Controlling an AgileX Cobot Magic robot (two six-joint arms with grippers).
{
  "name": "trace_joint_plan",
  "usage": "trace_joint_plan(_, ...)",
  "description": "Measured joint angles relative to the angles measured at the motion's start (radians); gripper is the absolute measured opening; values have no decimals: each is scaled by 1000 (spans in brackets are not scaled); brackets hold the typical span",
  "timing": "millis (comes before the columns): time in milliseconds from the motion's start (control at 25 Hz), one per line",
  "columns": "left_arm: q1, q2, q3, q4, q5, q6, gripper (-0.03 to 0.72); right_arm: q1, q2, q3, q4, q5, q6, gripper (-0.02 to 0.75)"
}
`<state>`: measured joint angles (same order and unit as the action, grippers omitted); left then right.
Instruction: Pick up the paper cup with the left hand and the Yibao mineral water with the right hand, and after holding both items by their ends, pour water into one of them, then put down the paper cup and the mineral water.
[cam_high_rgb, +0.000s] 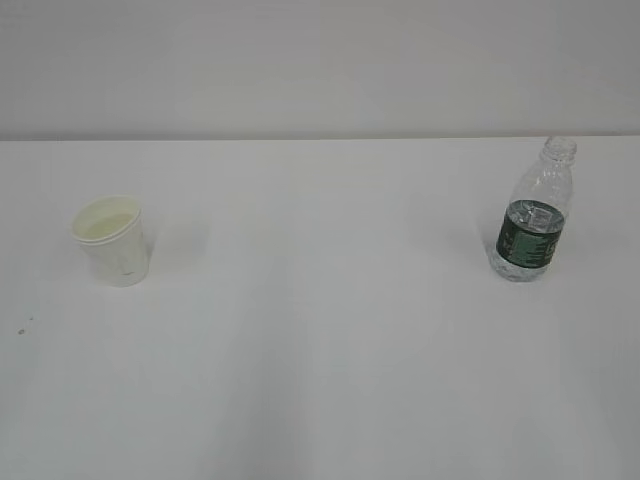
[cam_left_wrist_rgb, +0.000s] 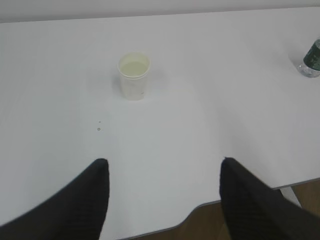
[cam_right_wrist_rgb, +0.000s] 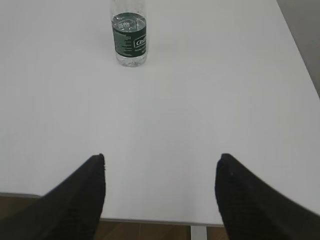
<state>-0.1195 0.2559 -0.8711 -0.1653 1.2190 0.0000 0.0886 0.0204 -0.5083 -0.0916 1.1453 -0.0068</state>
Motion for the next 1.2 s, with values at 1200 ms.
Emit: trace_joint_plan(1200,0,-74,172,32,41,0,475,0,0,0,0,-2,0,518)
